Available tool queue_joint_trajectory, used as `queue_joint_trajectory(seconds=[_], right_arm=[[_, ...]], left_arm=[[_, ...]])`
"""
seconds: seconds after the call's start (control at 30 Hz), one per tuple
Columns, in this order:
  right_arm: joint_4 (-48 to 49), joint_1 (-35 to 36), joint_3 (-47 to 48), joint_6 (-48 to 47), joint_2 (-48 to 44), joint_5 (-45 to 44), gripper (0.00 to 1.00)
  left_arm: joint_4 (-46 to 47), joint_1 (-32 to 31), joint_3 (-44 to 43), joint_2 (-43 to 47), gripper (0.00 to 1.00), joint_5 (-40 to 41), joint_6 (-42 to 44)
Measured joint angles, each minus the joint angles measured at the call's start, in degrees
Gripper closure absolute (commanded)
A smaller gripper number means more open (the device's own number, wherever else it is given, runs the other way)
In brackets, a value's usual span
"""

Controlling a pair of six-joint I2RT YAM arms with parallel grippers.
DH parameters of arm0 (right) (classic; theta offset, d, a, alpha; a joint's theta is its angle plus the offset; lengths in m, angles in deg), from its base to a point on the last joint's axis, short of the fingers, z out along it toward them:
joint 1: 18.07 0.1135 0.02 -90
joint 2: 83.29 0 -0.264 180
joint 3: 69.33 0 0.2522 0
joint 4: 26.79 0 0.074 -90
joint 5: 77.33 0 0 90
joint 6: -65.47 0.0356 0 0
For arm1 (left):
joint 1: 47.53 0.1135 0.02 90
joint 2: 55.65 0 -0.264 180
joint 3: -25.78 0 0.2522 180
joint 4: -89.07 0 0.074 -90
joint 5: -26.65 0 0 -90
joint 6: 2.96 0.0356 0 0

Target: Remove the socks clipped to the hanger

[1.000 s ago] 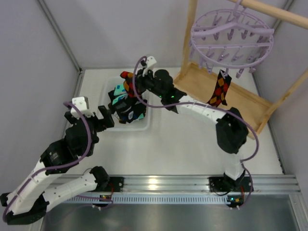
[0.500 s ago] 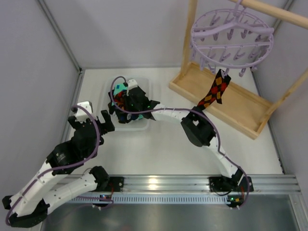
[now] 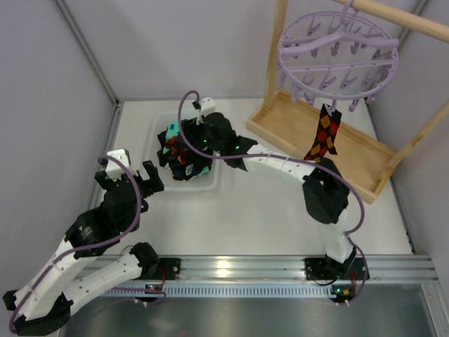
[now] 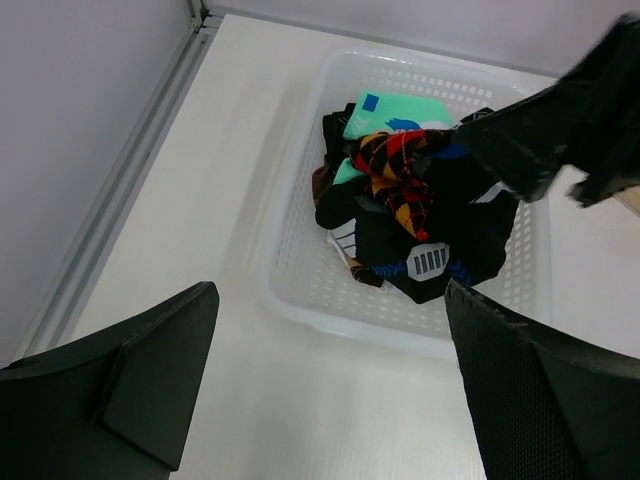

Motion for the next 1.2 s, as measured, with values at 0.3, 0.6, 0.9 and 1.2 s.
queue_joint_trajectory(seconds=[0.3,0.6,0.9,1.2], right_arm=[[6.25,-7.02,-30.69,-3.21,-35.47,1.49,0.01],[-1.01,-22.71,-60.30,-8.90,-72.35,3.02,0.01],[-4.31,-45.77,-66.86,-6.27,-84.50,-0.96,0.01],[3.48,-51.06,-63.52,-12.17,-64.57,12.68,0.23]], left_arm=[[0.00,0.92,0.04,0.00,0.02,-0.02,-0.35],[0.00,1.60,0.07,-1.25,0.02,-1.16,-0.35],[0.00,2.25,0.17,-2.54,0.02,-3.26,-0.33],[-0.02,2.34,0.28,-2.75,0.02,-4.44,-0.31]])
